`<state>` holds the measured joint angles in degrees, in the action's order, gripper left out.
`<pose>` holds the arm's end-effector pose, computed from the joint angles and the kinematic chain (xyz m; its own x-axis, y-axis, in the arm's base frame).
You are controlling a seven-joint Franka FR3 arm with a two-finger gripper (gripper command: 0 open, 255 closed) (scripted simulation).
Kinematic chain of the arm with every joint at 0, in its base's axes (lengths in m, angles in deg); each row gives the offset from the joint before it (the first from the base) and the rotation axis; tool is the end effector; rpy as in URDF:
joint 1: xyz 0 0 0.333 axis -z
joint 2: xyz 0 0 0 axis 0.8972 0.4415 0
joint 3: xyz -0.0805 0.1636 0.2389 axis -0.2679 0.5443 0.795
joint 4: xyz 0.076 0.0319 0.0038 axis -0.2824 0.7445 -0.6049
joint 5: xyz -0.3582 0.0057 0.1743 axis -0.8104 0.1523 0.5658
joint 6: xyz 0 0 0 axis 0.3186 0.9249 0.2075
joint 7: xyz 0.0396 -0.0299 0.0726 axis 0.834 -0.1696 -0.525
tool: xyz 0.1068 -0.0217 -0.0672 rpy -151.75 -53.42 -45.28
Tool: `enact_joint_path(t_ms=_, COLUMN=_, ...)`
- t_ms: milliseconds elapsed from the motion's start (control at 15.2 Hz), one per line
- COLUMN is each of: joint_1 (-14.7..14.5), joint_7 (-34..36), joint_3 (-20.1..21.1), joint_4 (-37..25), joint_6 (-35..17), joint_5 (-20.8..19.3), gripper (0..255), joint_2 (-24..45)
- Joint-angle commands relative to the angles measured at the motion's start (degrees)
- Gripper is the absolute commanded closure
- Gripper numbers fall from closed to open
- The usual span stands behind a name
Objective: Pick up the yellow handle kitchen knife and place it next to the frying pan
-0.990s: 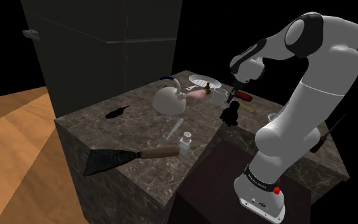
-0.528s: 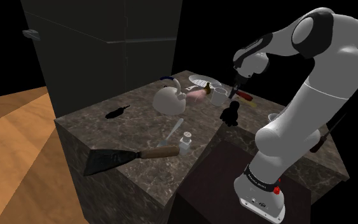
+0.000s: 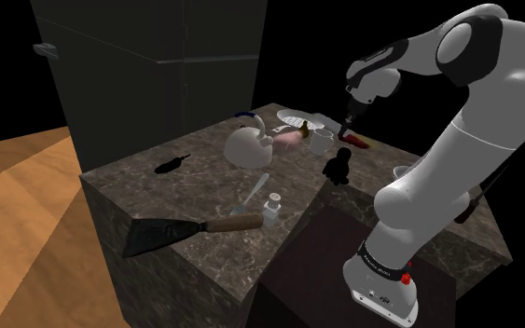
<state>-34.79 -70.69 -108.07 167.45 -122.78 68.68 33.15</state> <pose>0.3361 -0.4121 0.3791 0.9745 0.1748 0.1410 0.1770 -0.9842 -0.0031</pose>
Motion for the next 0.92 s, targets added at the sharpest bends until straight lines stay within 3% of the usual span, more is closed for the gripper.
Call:
enact_joint_path(t_ms=0, joint_1=0.0, joint_7=0.5, joint_3=0.1, joint_4=-1.0, joint_6=1.7, joint_5=-0.5, gripper=255, joint_2=-0.7)
enact_joint_path(t_ms=594, joint_1=0.1, joint_7=1.9, joint_3=0.3, joint_4=-5.2, joint_6=7.7, joint_5=-1.8, gripper=255, joint_2=-2.8)
enact_joint_path(t_ms=858, joint_1=2.3, joint_7=-4.4, joint_3=-3.0, joint_4=-10.3, joint_6=9.4, joint_5=0.2, gripper=255, joint_2=1.6)
